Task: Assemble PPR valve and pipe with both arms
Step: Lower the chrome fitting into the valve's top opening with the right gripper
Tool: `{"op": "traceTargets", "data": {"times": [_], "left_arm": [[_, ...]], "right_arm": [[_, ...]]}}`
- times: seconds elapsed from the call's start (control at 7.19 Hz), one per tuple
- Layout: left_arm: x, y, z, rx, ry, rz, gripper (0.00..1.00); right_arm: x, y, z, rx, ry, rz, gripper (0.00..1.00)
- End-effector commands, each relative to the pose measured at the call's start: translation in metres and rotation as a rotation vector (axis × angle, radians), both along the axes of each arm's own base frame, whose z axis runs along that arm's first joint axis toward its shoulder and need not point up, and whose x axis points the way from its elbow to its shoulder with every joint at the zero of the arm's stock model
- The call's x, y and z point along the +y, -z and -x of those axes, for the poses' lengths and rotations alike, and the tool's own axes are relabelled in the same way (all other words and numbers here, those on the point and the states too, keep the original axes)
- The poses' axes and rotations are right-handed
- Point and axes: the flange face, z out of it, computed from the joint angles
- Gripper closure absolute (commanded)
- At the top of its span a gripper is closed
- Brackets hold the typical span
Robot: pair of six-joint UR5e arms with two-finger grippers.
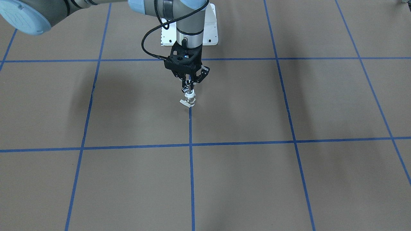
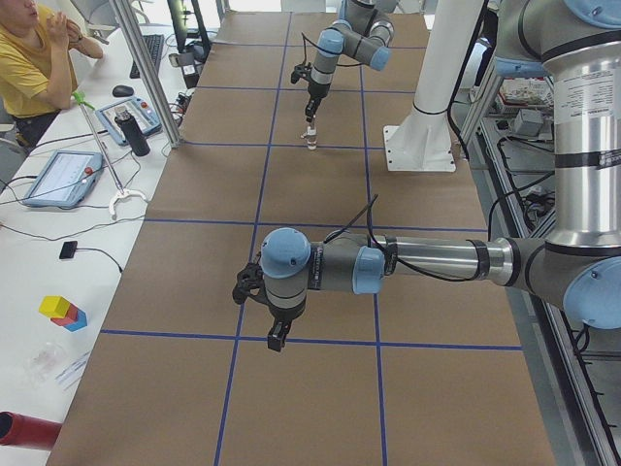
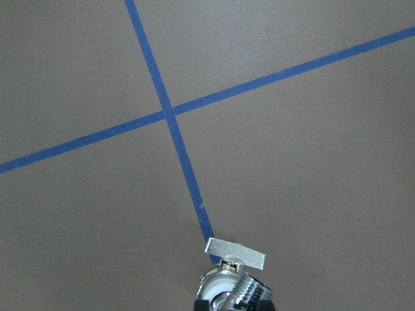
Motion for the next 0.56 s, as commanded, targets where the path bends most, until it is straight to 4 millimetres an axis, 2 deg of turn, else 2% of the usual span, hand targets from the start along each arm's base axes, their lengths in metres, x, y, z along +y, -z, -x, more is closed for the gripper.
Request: {"op": "traceTargets", "data": {"times": [0.0, 0.14, 0.28, 0.42], "left_arm": [[0.0, 0.0, -0.0002, 0.0, 0.0, 0.0, 0.0], [0.0, 0.0, -0.0002, 0.0, 0.0, 0.0, 0.0], [0.0, 0.0, -0.0002, 0.0, -0.001, -0.001, 0.0], [0.0001, 0.0, 0.0005, 0.0, 0.0, -0.001, 0.0]], "right_arm": [[0.0009, -0.0009, 0.0021, -0.01, 0.003, -0.005, 0.65], [0.0016, -0.0017, 0.0031, -0.012, 0.001, -0.016, 0.38], [0.0047, -0.0015, 0.0063, -0.008, -0.001, -0.036, 0.24], [0.0058, -0.0004, 0.0074, -0.005, -0.006, -0.049, 0.01]]}}
